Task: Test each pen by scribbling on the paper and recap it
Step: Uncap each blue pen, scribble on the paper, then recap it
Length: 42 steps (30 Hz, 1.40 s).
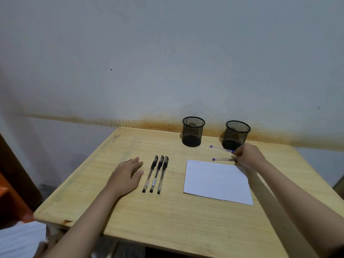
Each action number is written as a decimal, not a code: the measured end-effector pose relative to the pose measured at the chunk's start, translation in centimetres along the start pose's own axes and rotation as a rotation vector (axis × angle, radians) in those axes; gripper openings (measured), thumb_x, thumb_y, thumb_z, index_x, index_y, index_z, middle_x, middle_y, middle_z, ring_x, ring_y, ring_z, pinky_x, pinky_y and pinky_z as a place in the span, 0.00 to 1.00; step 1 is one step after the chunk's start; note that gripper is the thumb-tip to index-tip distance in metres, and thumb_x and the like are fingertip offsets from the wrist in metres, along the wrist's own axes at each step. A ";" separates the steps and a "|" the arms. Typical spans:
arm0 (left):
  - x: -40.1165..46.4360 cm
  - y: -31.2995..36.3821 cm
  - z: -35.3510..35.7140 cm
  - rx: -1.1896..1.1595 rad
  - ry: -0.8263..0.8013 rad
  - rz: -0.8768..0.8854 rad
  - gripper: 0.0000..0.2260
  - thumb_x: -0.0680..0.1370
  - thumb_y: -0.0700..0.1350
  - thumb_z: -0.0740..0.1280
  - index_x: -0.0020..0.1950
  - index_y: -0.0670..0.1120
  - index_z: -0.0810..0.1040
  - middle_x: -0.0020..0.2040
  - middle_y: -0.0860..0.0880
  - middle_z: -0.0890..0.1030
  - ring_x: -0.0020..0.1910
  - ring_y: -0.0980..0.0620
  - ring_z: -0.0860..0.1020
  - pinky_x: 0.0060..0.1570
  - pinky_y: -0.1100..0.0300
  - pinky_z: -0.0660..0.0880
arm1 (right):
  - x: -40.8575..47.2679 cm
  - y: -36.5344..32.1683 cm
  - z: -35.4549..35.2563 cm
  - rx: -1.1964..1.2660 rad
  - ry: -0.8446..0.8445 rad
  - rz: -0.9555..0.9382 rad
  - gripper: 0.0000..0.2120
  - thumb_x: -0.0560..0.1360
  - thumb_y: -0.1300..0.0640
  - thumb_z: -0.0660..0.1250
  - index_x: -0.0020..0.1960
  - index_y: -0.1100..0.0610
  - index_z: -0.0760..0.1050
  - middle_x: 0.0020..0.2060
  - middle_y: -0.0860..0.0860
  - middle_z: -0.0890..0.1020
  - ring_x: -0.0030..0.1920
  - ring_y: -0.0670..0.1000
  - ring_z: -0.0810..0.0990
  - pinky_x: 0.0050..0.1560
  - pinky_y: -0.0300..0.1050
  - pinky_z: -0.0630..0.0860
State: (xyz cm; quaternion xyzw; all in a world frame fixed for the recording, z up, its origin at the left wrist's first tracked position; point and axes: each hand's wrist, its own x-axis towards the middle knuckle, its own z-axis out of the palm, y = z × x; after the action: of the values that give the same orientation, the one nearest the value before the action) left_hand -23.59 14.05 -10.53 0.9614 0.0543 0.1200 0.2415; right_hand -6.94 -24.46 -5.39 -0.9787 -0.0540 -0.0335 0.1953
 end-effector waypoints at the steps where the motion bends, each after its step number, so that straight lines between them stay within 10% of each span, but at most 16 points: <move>1: 0.0 0.0 0.0 0.000 -0.004 -0.004 0.19 0.78 0.51 0.61 0.69 0.51 0.70 0.73 0.53 0.66 0.73 0.51 0.62 0.71 0.49 0.60 | 0.2 0.2 0.2 -0.020 -0.009 -0.004 0.08 0.68 0.64 0.70 0.44 0.55 0.84 0.45 0.54 0.84 0.48 0.56 0.80 0.41 0.42 0.71; 15: 0.5 1.7 -1.2 -0.316 0.020 -0.147 0.18 0.77 0.45 0.66 0.66 0.45 0.73 0.67 0.50 0.74 0.65 0.55 0.71 0.61 0.63 0.65 | -2.1 -6.0 -1.2 0.522 0.097 -0.214 0.11 0.73 0.66 0.69 0.55 0.60 0.80 0.37 0.52 0.80 0.36 0.50 0.77 0.37 0.41 0.73; 42: 0.6 14.9 -0.4 -0.706 0.172 -0.096 0.07 0.70 0.39 0.74 0.47 0.41 0.84 0.37 0.48 0.83 0.37 0.53 0.81 0.41 0.61 0.76 | -7.4 -14.8 2.0 1.256 -0.188 0.038 0.09 0.74 0.65 0.67 0.35 0.63 0.76 0.32 0.57 0.77 0.34 0.52 0.76 0.41 0.45 0.76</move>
State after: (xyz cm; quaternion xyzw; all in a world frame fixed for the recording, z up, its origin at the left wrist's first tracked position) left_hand -22.37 1.25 -2.97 0.8016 0.0745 0.2004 0.5583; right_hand -15.91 -10.81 -2.26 -0.6772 -0.0629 0.0941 0.7271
